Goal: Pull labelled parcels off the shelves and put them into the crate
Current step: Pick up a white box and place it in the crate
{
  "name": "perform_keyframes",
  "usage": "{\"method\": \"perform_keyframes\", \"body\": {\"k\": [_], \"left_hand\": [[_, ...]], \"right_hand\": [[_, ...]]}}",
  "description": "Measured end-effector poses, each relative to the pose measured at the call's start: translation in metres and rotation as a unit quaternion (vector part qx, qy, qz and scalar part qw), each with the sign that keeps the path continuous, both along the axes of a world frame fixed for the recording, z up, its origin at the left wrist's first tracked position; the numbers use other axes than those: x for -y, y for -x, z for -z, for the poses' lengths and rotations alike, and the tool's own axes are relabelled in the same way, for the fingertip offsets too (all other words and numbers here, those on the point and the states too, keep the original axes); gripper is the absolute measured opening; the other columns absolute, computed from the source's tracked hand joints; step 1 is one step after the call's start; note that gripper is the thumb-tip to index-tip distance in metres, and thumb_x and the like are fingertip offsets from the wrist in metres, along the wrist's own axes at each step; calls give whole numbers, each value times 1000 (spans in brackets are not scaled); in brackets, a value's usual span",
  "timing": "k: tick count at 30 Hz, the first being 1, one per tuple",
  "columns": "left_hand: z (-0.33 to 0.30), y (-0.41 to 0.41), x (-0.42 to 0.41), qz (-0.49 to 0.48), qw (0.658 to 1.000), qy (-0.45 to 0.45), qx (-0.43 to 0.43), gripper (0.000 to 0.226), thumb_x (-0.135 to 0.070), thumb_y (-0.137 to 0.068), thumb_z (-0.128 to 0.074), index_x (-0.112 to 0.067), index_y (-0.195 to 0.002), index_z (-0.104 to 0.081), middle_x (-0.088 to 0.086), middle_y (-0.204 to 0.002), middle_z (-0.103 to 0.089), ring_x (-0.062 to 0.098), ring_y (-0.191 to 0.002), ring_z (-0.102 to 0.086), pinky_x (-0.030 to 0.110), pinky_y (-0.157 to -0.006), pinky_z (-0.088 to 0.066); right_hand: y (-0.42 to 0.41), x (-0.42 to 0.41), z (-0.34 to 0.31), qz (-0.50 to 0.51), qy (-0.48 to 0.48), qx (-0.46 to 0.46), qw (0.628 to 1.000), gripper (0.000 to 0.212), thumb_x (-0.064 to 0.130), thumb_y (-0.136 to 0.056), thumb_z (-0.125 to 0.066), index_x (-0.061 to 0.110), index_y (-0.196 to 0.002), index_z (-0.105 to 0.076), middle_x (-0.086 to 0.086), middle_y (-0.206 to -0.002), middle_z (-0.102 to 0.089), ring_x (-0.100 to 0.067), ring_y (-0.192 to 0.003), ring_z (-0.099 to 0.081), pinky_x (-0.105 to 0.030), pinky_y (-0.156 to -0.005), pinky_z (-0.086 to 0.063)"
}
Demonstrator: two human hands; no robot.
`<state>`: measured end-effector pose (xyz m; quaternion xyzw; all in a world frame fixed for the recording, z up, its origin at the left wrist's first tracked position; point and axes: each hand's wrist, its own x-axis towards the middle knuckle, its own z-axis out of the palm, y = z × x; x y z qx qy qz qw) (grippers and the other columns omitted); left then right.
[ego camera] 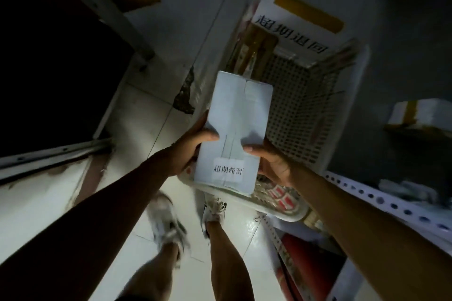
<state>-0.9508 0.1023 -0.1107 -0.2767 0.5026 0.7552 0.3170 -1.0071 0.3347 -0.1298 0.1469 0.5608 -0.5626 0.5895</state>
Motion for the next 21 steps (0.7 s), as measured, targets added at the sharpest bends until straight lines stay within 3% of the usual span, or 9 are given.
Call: {"method": "perform_keyframes", "body": {"k": [4,6,9,12,14,18,21], "left_hand": [[25,12,-7,-7,997,13,80,43,-35,-85,-63,-26,-127,-56,3,-98,-76,26,-93,-72,46,-87,-55],[50,10,-10,-3,992,44,119,44,-42,-81,-66,-19,-118,-61,9,-94,-74,30,-90,-70,41,-82,-57],[87,6,-22,-25,978,52,199,35,-37,-91,-63,-11,-115,-65,10,-88,-73,23,-75,-70,24,-55,-54],[120,-2,-32,-23,959,83,269,48,-55,-84,-66,-16,-113,-67,11,-96,-76,25,-86,-72,36,-72,-58],[140,-5,-39,-90,947,118,283,45,-51,-84,-71,-12,-108,-70,12,-93,-77,26,-86,-73,40,-78,-61],[160,-9,-54,-216,914,111,325,36,-43,-80,-80,-10,-93,-72,15,-91,-77,23,-76,-66,37,-73,-53],[169,-10,-57,-243,906,80,337,38,-47,-82,-77,-12,-94,-71,8,-78,-74,19,-61,-64,25,-51,-49]], "right_hand": [[-4,-3,42,38,-34,9,999,99,52,-59,-89,30,-145,-46,-11,-136,-63,-35,-125,-60,-64,-107,-43],[-3,2,64,39,-49,-4,998,95,52,-60,-88,36,-144,-46,-5,-136,-63,-32,-124,-61,-62,-104,-46],[3,10,98,54,-85,-24,995,99,49,-58,-83,44,-146,-40,4,-136,-63,-27,-123,-62,-54,-98,-52],[6,16,130,50,-98,-31,993,110,50,-54,-83,45,-151,-32,4,-141,-58,-24,-123,-60,-51,-95,-52],[5,18,148,56,-97,-31,993,111,48,-54,-84,42,-152,-31,2,-140,-58,-22,-121,-61,-46,-89,-54],[6,24,178,84,-97,-34,991,103,34,-62,-85,42,-151,-34,1,-138,-58,-22,-121,-61,-41,-83,-57],[8,28,186,80,-101,-38,991,111,38,-57,-89,41,-152,-32,0,-138,-58,-23,-122,-61,-39,-77,-60]]}}
